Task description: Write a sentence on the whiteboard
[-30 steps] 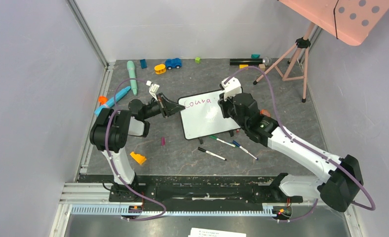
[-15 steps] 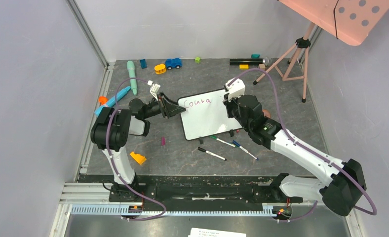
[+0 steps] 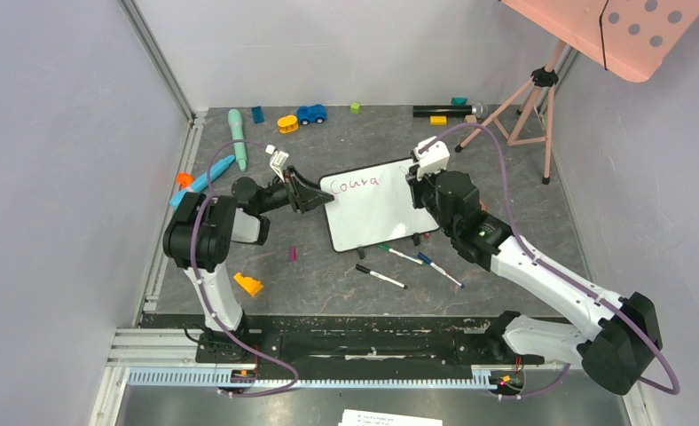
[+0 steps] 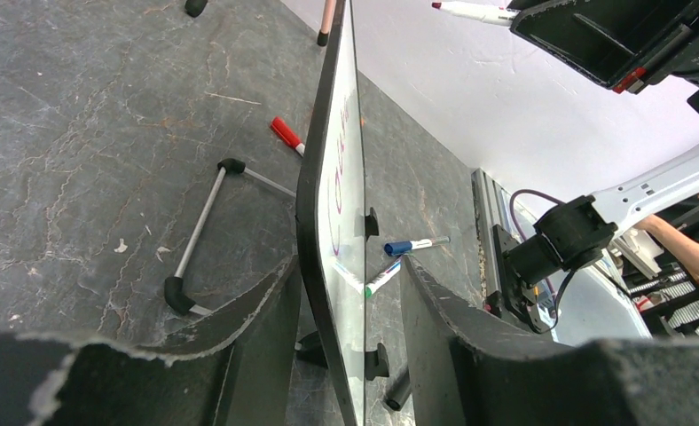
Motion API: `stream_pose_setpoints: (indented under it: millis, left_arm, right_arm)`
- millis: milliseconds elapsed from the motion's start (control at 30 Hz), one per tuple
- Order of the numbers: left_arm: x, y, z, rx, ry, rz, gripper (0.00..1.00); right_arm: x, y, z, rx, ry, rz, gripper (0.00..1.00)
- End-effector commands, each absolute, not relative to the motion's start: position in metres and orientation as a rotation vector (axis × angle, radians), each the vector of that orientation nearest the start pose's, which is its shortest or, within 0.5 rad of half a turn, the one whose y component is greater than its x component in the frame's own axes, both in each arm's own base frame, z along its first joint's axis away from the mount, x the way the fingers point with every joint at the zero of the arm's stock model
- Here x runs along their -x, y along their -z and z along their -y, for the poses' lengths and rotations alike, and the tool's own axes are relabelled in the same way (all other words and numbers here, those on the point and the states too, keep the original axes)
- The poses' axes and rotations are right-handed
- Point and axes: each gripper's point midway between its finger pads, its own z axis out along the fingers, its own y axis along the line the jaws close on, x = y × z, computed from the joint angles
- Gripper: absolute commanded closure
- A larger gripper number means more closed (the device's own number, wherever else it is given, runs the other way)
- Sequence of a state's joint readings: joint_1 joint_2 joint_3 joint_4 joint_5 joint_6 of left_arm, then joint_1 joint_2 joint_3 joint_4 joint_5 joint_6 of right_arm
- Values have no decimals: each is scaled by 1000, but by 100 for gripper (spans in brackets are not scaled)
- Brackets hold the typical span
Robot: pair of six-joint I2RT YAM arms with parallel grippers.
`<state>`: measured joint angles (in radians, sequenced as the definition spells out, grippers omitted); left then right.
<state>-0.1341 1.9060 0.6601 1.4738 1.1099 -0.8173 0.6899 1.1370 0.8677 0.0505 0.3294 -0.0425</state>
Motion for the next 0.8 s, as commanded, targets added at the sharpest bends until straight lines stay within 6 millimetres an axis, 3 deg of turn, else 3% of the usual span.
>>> stream_pose_setpoints:
  millis: [0, 367, 767]
  left_arm:
    - [-339, -159, 219, -595, 1457, -1509, 48]
    - [-337, -153, 219, -609, 1446, -1512, 54]
    - [-333, -149, 232, -678, 1519, -1523, 48]
  right_arm:
    - [-333, -273, -194, 371, -187, -1665, 100]
    - [-331, -268, -189, 358, -189, -1674, 100]
    - [-330, -262, -188, 355, -191, -1685, 100]
